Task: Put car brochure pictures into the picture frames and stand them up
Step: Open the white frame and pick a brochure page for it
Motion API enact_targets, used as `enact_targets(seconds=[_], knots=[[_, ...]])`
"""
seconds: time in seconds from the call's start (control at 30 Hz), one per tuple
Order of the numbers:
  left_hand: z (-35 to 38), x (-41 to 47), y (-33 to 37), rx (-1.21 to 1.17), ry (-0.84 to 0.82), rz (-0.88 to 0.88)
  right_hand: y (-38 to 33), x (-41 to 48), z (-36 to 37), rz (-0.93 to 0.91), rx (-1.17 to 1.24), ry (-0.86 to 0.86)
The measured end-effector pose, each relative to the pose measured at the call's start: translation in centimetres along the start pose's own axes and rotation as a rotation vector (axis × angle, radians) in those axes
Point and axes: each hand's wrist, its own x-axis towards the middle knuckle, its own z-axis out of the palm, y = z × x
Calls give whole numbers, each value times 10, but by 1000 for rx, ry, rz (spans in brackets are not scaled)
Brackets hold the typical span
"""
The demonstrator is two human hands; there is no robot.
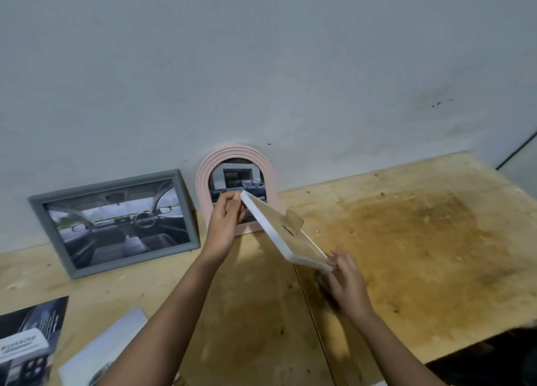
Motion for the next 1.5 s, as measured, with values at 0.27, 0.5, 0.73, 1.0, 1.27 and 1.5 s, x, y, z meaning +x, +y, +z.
enact_targets(seconds=[0.27, 0.5, 0.73, 1.0, 1.27, 1.5], knots=[[-90, -41, -46, 129, 94, -147, -30, -52, 45, -131, -96, -204], [-124, -76, -85, 348, 103, -246, -36, -91, 67, -154, -243, -212], [-123, -89, -117, 507, 64, -290, -31, -120, 70, -82, -289, -194], [-119, -95, -139, 686, -131, -224, -19, -127, 65, -86, -207, -261], [-112, -132, -153, 623, -63, -110, -30, -107, 60, -93, -115, -301], [-96, -206, -162, 846, -73, -143, -76, -30, 106, -161, -225, -622]])
